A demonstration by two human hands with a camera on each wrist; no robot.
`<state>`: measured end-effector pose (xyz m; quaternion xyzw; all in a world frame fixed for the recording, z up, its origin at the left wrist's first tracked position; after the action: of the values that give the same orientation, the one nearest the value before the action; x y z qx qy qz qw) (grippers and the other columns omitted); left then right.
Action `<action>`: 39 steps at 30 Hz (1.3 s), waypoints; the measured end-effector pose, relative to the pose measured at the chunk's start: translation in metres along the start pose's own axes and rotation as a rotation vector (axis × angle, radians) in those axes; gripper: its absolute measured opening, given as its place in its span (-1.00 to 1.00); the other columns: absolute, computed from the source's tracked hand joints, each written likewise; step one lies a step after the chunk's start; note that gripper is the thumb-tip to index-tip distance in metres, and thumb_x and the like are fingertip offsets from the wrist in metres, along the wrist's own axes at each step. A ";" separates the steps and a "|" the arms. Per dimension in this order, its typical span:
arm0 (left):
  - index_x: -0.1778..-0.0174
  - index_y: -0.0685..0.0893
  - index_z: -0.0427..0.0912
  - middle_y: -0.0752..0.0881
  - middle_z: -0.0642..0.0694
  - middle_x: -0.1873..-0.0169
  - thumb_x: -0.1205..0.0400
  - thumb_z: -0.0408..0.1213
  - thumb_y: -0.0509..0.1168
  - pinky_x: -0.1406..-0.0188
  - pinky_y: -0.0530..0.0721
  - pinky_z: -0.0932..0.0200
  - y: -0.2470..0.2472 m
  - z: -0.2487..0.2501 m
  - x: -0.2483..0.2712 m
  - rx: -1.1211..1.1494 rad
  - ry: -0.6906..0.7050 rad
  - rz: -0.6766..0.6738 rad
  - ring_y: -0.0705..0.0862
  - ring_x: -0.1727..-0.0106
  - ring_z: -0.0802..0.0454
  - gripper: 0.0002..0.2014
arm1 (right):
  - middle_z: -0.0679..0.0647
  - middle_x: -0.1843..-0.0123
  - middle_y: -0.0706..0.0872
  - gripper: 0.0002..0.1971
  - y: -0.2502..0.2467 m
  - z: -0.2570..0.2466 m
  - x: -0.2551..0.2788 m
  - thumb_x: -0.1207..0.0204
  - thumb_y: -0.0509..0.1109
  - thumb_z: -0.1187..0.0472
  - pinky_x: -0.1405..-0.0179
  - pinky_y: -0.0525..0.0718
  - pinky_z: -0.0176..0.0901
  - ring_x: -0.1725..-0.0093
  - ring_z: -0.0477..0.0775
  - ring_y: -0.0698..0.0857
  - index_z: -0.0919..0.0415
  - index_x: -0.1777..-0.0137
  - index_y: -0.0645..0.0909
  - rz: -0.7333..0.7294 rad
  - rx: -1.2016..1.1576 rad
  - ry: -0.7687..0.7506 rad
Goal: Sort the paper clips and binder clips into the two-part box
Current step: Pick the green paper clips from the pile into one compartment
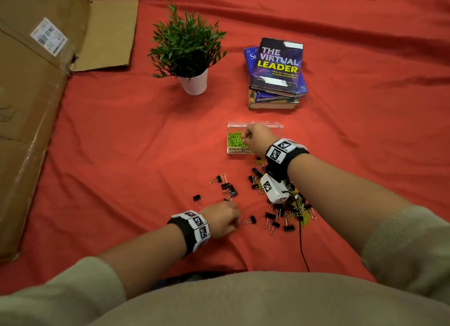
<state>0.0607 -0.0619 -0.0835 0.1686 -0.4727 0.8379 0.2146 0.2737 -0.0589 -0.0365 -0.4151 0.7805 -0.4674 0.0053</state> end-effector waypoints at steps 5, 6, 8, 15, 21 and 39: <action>-0.06 0.66 -0.15 0.60 -0.10 -0.15 -0.57 -0.32 0.31 -0.16 0.60 0.00 0.013 -0.004 0.001 -0.017 -0.049 0.020 0.54 -0.28 -0.06 -0.84 | 0.16 -0.19 0.72 -0.74 0.002 -0.001 0.010 -0.53 0.33 0.34 -0.12 0.60 -0.14 -0.17 0.15 0.67 0.24 -0.21 0.64 0.021 0.053 -0.082; -0.04 0.65 -0.15 0.60 -0.10 -0.14 -0.57 -0.32 0.32 -0.15 0.59 0.02 0.014 -0.005 0.001 -0.008 -0.057 0.022 0.54 -0.27 -0.06 -0.85 | 0.14 -0.18 0.73 -0.74 -0.002 0.003 0.015 -0.54 0.32 0.33 -0.09 0.58 -0.18 -0.15 0.13 0.68 0.23 -0.21 0.64 0.048 0.020 -0.090; -0.02 0.62 -0.17 0.59 -0.12 -0.13 -0.58 -0.31 0.30 -0.17 0.59 0.01 0.017 -0.007 0.000 -0.001 -0.063 0.013 0.53 -0.26 -0.07 -0.88 | 0.11 -0.06 0.75 -0.79 -0.010 0.015 0.028 -0.54 0.31 0.32 -0.04 0.64 -0.16 -0.02 0.09 0.71 0.22 -0.12 0.67 0.104 -0.050 -0.087; -0.01 0.54 -0.21 0.68 -0.19 -0.01 -0.61 -0.36 0.19 -0.01 0.53 0.11 0.002 -0.002 -0.010 0.134 -0.109 0.056 0.63 -0.05 -0.15 -0.91 | 0.10 0.01 0.64 -0.89 -0.002 0.100 0.089 -0.53 0.31 0.26 0.05 0.62 -0.16 0.00 0.10 0.66 0.20 -0.01 0.62 0.031 0.180 0.074; -0.12 0.48 -0.14 0.66 -0.15 0.22 -0.66 -0.40 0.03 0.17 0.57 0.06 -0.030 0.004 -0.047 0.380 -0.253 0.258 0.63 0.23 -0.16 -0.80 | 0.09 -0.21 0.53 -0.71 0.023 0.129 0.123 -0.54 0.37 0.18 -0.25 0.53 -0.13 -0.19 0.07 0.56 0.20 -0.22 0.51 0.096 0.069 0.132; -0.30 0.48 -0.16 0.64 -0.16 -0.23 -0.51 -0.08 0.46 -0.21 0.60 0.03 -0.035 -0.006 -0.065 0.157 -0.331 0.188 0.62 -0.24 -0.13 -0.50 | -0.04 -0.08 0.49 -0.70 0.002 0.123 0.108 -0.46 0.35 0.37 -0.12 0.57 -0.24 -0.10 -0.02 0.54 0.11 -0.16 0.58 0.053 0.068 0.025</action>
<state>0.1333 -0.0540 -0.0927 0.2753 -0.4484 0.8494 0.0409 0.2508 -0.2179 -0.0663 -0.3878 0.7750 -0.4986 0.0221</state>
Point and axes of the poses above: each hand's wrist, its own x-axis away from the middle knuckle, its own y-axis out of the palm, z = x × y, the point moved 4 cm from there along -x, towards the middle knuckle
